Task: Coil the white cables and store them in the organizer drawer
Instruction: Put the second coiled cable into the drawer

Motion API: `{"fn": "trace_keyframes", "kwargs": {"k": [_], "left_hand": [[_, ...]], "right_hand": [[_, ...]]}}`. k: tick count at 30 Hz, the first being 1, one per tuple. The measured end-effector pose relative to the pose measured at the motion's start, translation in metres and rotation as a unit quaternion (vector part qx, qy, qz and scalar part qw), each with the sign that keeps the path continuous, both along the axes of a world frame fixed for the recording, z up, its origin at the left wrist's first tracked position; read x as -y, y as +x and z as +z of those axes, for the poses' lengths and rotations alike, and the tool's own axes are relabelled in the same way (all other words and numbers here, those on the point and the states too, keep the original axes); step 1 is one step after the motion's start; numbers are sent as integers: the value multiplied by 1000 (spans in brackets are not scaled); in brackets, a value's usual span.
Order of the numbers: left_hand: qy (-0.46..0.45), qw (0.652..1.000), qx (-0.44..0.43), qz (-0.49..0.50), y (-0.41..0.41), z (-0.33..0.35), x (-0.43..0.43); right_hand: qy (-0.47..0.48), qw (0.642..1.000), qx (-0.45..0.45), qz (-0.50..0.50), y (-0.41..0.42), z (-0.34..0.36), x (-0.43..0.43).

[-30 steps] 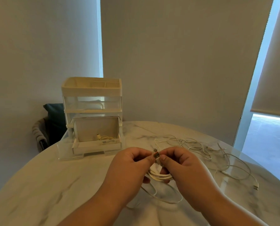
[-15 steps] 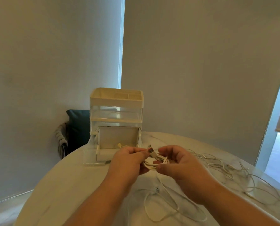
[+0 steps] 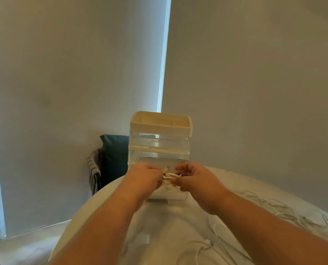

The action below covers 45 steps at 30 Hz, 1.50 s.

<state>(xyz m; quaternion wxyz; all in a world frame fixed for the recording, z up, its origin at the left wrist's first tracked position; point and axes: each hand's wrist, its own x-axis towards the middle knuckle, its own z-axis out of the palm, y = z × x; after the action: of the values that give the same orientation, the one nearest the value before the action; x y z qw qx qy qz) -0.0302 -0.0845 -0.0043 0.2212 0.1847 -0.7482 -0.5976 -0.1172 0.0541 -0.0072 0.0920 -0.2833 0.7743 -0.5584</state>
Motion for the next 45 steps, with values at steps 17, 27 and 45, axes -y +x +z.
{"fn": "trace_keyframes", "kwargs": {"k": [17,27,45], "left_hand": [[-374,896,239,-27,-72,-4,77],[-532,746,397,-65,-91,-8,64],[-530,790,308,-25,-80,-8,64]], "right_hand": [[286,950,-122,39,-56,8,89],[450,857,-241,66,-72,-13,110],[360,903,-221,77,-57,-2,89]]}}
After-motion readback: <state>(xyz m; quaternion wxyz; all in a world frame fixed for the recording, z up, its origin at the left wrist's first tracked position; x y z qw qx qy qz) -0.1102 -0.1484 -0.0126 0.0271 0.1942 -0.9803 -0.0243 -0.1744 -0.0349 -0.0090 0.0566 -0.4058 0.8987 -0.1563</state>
